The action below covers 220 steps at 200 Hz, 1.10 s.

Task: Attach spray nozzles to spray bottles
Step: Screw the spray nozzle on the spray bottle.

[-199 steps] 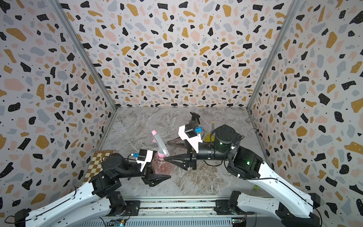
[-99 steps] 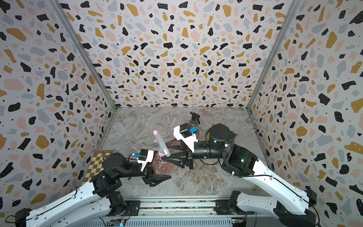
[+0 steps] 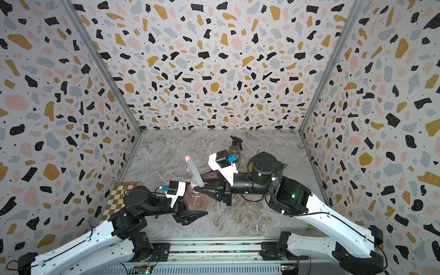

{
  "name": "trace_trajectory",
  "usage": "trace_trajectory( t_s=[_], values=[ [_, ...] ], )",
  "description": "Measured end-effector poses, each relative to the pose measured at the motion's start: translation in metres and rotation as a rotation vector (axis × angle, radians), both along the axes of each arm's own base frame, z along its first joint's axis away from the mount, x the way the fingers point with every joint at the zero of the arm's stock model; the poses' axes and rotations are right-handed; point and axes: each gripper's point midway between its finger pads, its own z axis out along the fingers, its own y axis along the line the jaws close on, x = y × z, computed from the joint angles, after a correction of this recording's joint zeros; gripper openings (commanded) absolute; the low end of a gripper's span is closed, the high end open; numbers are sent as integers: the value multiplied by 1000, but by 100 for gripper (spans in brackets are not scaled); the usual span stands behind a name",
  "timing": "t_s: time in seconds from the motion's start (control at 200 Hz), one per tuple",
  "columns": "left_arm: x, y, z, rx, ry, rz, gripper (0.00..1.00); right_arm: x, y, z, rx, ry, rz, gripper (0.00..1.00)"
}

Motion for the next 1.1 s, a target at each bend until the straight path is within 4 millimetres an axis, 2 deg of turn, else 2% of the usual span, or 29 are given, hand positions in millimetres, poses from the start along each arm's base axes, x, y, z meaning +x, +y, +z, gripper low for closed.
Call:
trace_trajectory(
  t_s=[0.195, 0.375, 0.551, 0.651, 0.806, 0.951, 1.101],
  values=[
    [11, 5, -5, 23, -4, 83, 0, 8, 4, -5, 5, 31, -115, 30],
    [26, 9, -13, 54, 2, 178, 0, 22, 9, -14, -19, 122, -298, 30],
    [33, 10, -15, 68, 8, 214, 0, 30, 13, -14, -32, 147, -406, 36],
    [32, 11, -11, 66, 4, 214, 0, 30, 13, -8, -25, 139, -423, 41],
    [29, 10, -9, 67, -8, 201, 0, 23, 12, -12, -49, 112, -402, 49],
    [29, 10, -8, 69, -15, 195, 0, 15, 7, -12, -63, 83, -363, 61],
    [29, 10, -6, 63, -21, 194, 0, 4, -2, -10, -75, 51, -310, 66]
  ],
)
